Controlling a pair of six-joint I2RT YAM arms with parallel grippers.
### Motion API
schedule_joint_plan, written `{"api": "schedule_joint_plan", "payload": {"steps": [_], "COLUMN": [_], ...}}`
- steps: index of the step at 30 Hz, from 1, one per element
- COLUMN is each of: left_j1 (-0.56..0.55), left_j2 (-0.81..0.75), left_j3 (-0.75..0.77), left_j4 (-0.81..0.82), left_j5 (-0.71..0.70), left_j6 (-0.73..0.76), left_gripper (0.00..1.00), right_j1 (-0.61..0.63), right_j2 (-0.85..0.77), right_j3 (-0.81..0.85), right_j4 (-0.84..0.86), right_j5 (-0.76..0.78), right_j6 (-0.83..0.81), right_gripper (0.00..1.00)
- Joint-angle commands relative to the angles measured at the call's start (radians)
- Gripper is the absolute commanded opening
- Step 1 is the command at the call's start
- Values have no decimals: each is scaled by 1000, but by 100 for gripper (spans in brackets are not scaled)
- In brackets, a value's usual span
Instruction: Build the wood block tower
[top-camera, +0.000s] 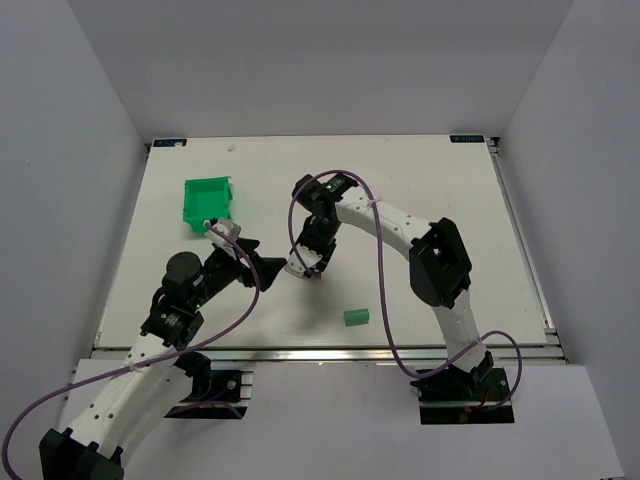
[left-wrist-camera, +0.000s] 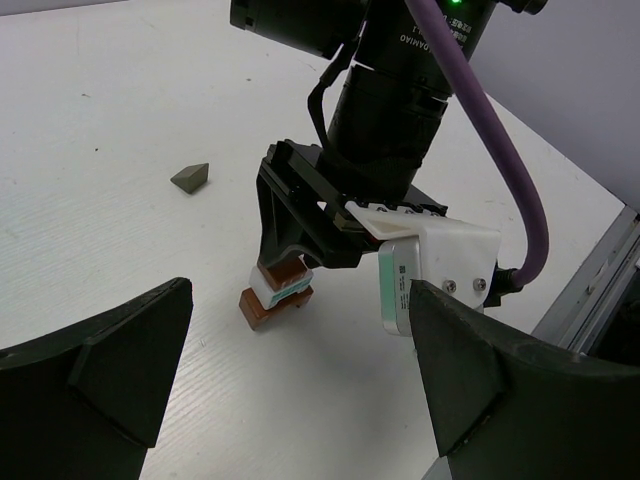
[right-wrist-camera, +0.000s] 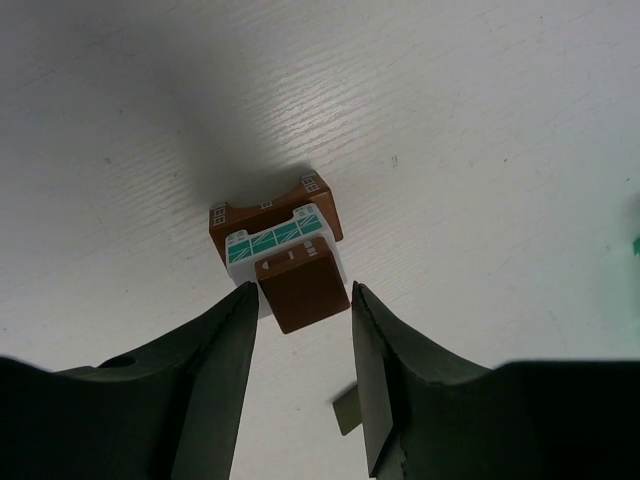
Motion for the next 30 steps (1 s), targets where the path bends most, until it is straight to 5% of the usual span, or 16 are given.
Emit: {"api": "schedule_joint_plan", "payload": {"steps": [1,6,8,12,16,21,27,30], "left_j1": [4,3,3,1,3,4,6,6], "left_j2": [-13,-46,-71,-117,-137,-76,21,42], "left_j3": [-4,-9,-12,-11,12,92,163,158], "left_j4": [13,10,11,-9,-84,-231,-322,-300], "left_j5": [13,1,-13,-96,-301,-530,-648,-627], "left_j6": [6,-19,-31,-106,-227,-359,-410,-395], "left_gripper": [98,98,98,98,98,98,98,98], "right_j1": [15,17,14,5,-1,-11,-11,-9], "right_j2": [-21,-55,-86,-204,-357,-585,-626,-547], "right_j3": [57,97,114,45,-155,-589,-668,-598], "right_j4": [-44,-76,-94,-32,328,1146,1173,1018], "right_j5": [-17,-71,-124,-183,-235,-77,65,89], "right_j6": [-487,-367,-332,-185,194,1055,1628,1727], "right_gripper": [49,65,87,89,89,89,89,89]}}
